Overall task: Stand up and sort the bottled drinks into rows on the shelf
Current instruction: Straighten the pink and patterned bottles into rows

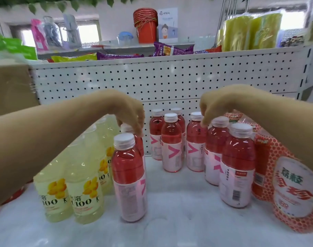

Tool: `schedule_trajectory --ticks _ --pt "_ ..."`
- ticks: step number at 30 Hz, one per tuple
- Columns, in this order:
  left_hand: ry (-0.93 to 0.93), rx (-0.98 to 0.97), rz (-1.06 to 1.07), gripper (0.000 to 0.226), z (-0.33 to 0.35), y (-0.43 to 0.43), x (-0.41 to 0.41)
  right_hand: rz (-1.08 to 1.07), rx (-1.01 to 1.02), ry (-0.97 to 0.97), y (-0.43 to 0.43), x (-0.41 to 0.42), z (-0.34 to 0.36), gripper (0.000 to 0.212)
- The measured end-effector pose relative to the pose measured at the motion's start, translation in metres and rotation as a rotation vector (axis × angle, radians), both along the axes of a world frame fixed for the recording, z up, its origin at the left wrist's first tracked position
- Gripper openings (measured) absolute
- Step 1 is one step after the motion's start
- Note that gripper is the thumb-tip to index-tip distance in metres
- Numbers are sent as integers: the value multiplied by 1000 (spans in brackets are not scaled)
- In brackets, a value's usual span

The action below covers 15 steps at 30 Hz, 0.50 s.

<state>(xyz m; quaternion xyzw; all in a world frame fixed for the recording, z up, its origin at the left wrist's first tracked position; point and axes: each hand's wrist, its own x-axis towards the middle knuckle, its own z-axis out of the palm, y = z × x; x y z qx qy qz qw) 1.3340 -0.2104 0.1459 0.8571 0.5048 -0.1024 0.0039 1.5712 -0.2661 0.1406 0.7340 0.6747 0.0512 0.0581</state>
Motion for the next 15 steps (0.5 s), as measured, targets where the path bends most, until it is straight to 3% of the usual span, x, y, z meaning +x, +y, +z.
schedule_trajectory --ticks 5,8,12,15 --pt "-249 59 -115 70 -4 22 50 0 -8 75 25 2 4 67" --pt "-217 -22 -132 65 -15 33 72 54 -108 146 36 2 -4 63" --pt "-277 -7 -205 47 -24 44 71 106 -45 186 39 4 -9 41" --pt "-283 22 -215 39 -24 50 57 132 -57 210 42 2 -11 41"
